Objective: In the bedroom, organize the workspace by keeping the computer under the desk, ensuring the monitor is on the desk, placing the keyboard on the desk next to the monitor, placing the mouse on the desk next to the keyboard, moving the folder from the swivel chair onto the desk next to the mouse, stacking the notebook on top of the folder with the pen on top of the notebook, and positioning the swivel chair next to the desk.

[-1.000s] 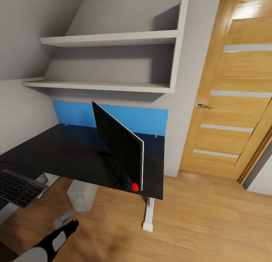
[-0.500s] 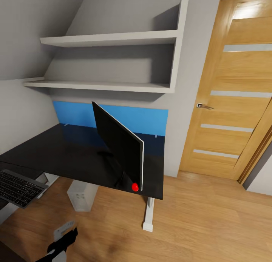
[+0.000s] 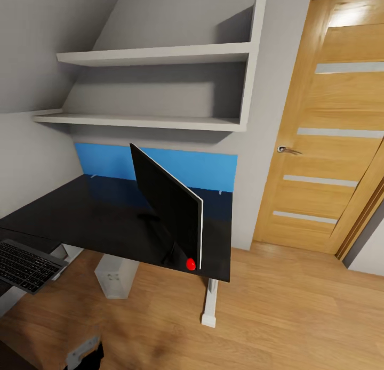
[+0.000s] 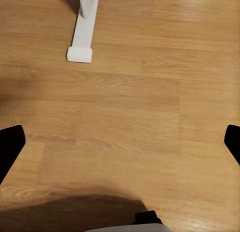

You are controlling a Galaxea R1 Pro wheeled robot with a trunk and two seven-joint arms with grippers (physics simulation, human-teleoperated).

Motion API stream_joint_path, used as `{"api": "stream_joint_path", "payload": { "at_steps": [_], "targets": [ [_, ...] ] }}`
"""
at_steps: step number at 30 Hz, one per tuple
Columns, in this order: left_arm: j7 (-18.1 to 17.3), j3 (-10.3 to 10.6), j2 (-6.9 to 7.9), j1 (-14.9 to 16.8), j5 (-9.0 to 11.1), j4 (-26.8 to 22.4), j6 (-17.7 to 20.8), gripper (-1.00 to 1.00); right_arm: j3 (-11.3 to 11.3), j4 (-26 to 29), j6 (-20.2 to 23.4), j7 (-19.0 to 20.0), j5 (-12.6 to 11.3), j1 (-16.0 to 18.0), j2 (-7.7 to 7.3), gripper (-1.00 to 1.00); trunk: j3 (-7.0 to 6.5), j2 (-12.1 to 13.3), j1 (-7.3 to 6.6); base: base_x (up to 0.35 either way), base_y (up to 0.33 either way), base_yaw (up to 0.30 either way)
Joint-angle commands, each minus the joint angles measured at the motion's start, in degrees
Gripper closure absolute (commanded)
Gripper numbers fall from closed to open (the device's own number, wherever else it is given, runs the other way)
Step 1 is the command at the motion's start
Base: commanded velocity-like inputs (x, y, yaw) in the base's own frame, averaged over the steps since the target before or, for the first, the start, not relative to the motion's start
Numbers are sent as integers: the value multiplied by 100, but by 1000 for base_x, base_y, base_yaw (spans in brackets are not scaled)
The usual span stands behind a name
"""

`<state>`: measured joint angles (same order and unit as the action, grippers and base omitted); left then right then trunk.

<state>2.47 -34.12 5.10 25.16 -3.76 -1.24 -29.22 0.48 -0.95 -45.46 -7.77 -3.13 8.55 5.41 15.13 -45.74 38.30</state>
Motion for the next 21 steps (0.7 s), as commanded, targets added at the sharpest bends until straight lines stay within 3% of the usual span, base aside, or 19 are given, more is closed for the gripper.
{"api": "stream_joint_path", "payload": {
  "at_steps": [1, 5, 14, 21],
  "targets": [
    [24, -11, -13, -50, -55, 9, -115, -100, 11, -10, -24, 3, -30, 6, -3, -100, 7, -6, 1, 0, 0, 0],
    [-11, -9, -66, -286, -250, 9, -490, -100, 12, -9, -24, 3, -30, 6, -27, -100, 7, -6, 1, 0, 0, 0],
    [-85, -10, -205, -996, -1120, 9, -1381, -100, 9, -10, -24, 3, -36, 6, -46, -100, 7, -6, 1, 0, 0, 0],
    [-90, -11, -256, -1321, -1396, 9, -1929, -100, -6, -6, -8, 3, -45, 6, -51, -100, 7, -6, 1, 0, 0, 0]
  ]
}}
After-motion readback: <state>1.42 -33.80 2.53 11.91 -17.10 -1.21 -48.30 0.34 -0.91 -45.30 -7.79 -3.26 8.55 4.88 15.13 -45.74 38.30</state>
